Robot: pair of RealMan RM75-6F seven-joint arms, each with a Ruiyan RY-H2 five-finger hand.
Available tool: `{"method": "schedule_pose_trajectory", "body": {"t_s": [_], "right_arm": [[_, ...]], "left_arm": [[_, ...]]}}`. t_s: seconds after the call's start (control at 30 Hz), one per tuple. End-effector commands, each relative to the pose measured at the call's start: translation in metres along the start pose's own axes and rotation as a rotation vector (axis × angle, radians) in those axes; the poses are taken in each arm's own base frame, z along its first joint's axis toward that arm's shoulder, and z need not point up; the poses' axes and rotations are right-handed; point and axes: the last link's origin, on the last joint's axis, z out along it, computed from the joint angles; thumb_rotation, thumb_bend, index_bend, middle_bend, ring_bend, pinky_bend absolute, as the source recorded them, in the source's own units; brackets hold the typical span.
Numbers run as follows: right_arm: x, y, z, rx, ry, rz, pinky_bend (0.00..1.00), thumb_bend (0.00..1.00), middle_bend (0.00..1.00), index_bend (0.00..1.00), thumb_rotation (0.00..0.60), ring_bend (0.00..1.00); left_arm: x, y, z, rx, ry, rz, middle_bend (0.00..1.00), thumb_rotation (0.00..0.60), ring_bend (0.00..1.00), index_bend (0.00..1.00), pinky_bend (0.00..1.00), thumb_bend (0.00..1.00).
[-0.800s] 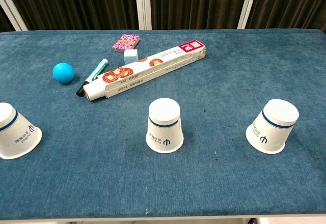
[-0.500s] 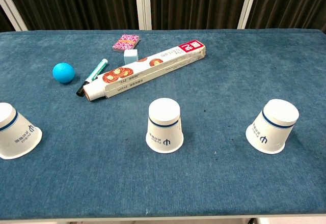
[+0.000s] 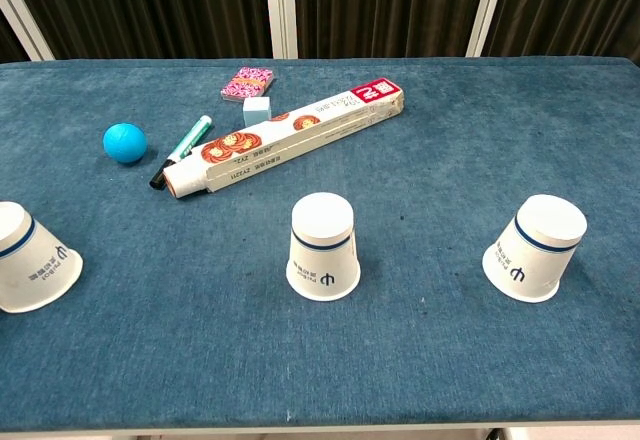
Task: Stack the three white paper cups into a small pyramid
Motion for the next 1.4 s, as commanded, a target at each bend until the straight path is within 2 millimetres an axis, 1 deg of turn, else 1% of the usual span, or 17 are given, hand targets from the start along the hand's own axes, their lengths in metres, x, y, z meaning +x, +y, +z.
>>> {"method": "schedule_pose_trajectory", "body": {"t_s": [0.03,0.2,0.4,0.5,0.83,0.97,1.17,1.3,1.4], "right_arm": [[-0.001,0.000,-0.001,-0.001,-0.001,0.004,0.04,0.19,0.03,0.00,0.600,0.00],[-0.003,0.003,-0.002,-0.011,-0.007,0.010,0.04,0.19,0.03,0.00,0.600,0.00],[-0.005,0.002,-0.001,-0.006,-0.012,0.012,0.04,0.19,0.03,0.00,0.600,0.00],[-0.005,0.002,0.000,-0.006,-0.012,0.011,0.04,0.19,0.03,0.00,0.600,0.00],[-0.007,0.004,0.000,-0.013,-0.020,0.014,0.04,0.19,0.03,0.00,0.600,0.00],[-0.008,0.005,-0.001,-0.017,-0.024,0.015,0.04,0.19,0.03,0.00,0.600,0.00],[-0.008,0.005,-0.001,-0.019,-0.022,0.016,0.04,0.19,0.03,0.00,0.600,0.00],[-0.008,0.005,-0.001,-0.017,-0.020,0.016,0.04,0.19,0.03,0.00,0.600,0.00],[-0.008,0.005,-0.001,-0.014,-0.020,0.015,0.04,0.19,0.03,0.00,0.600,0.00]], "left_arm": [[-0.005,0.005,0.006,-0.016,-0.028,-0.007,0.19,0.600,0.15,0.24,0.00,0.14],[-0.009,0.005,0.009,-0.011,-0.062,-0.018,0.19,0.600,0.15,0.24,0.00,0.18],[-0.013,0.002,0.010,0.000,-0.111,-0.023,0.19,0.600,0.14,0.28,0.00,0.24],[-0.015,0.004,0.011,-0.005,-0.117,-0.031,0.19,0.600,0.14,0.29,0.00,0.25],[-0.017,0.010,0.020,-0.044,-0.123,-0.039,0.19,0.600,0.14,0.29,0.00,0.26],[-0.018,0.011,0.023,-0.049,-0.128,-0.034,0.19,0.600,0.14,0.29,0.00,0.28],[-0.016,0.012,0.025,-0.049,-0.116,-0.027,0.19,0.600,0.14,0.39,0.00,0.33],[-0.010,0.016,0.029,-0.072,-0.105,-0.031,0.19,0.600,0.14,0.40,0.00,0.33],[-0.005,0.027,0.035,-0.122,-0.100,-0.041,0.19,0.600,0.14,0.40,0.00,0.33]]}}
